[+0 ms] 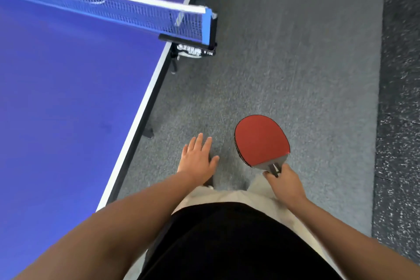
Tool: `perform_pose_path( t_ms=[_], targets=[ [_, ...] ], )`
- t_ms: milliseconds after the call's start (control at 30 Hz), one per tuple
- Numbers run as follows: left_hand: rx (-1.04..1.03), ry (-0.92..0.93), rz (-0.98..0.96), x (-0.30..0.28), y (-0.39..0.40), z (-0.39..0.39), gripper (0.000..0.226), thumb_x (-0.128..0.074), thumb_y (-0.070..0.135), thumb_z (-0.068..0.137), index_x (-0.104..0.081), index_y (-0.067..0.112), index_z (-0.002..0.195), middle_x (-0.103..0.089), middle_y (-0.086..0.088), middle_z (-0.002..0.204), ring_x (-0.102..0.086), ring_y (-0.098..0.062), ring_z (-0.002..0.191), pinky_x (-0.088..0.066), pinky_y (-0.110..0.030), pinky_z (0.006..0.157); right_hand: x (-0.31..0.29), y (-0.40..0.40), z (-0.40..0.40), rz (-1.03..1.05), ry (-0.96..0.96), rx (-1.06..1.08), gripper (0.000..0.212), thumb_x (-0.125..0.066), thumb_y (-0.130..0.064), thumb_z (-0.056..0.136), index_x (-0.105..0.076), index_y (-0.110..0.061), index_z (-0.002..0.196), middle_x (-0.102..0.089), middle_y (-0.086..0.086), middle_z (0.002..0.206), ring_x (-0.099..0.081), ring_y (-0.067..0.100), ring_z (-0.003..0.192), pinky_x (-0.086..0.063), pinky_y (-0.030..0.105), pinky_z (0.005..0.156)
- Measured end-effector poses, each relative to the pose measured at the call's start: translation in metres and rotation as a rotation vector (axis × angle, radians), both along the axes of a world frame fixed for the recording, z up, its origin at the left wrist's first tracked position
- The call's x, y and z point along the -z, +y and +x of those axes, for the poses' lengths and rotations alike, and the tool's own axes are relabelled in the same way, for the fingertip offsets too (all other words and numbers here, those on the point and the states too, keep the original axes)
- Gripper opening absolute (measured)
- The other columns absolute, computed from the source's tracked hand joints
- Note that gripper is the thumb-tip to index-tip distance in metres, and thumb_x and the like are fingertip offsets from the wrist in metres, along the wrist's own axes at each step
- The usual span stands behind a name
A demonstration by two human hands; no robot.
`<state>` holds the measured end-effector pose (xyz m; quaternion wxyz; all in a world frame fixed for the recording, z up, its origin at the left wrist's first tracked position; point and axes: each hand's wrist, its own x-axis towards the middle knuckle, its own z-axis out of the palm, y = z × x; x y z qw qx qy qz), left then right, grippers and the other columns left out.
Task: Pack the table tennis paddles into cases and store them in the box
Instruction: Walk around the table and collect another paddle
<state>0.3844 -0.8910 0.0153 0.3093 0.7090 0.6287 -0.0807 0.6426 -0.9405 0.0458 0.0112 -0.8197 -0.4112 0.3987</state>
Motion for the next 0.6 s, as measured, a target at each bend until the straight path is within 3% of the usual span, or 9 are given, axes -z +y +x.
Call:
perform_pose_path(
  t_ms=[133,300,433,600],
  targets=[
    [0.026,-0.033,-0.015,-0.001,0.069,0.023,0.069,-0.031,0.053,0.101,-0.005,0.022,0.157,0.001,-0.007,0.166,-0.002,-0.027,0.152,-0.006,-0.046,0.122,0.001,0.07,0.014,0.021,-0.012,0.033,0.036,-0.066,-0.036,0.088,-0.053,-0.012,0.112,-0.064,0.004,0.103,-0.061,0.028,0.097,-0.051,0.042,0.084],
    [-0.002,-0.058,-0.021,0.006,0.148,0.07,0.067,-0.03,0.051,0.101,-0.01,0.02,0.157,0.0,-0.007,0.166,0.001,-0.027,0.152,-0.003,-0.047,0.122,0.006,0.151,0.052,0.007,-0.01,0.034,0.029,-0.064,-0.039,0.085,-0.053,-0.017,0.1,-0.065,0.002,0.085,-0.065,0.024,0.076,-0.057,0.046,0.07],
    [-0.057,-0.048,-0.03,0.013,0.218,0.108,0.067,-0.031,0.051,0.101,-0.012,0.02,0.157,-0.002,-0.008,0.165,0.001,-0.028,0.152,-0.004,-0.047,0.122,0.01,0.233,0.091,0.006,0.001,-0.045,0.028,-0.064,-0.036,0.088,-0.051,-0.017,0.104,-0.064,-0.002,0.09,-0.064,0.02,0.081,-0.052,0.036,0.07],
    [-0.194,-0.018,-0.046,0.0,0.302,0.162,0.066,-0.033,0.049,0.1,-0.014,0.02,0.156,-0.004,-0.009,0.165,0.0,-0.028,0.152,-0.004,-0.046,0.122,0.006,0.338,0.144,0.0,0.029,-0.16,0.033,-0.065,-0.037,0.089,-0.052,-0.016,0.111,-0.063,-0.001,0.098,-0.061,0.021,0.088,-0.048,0.035,0.074]
  ],
)
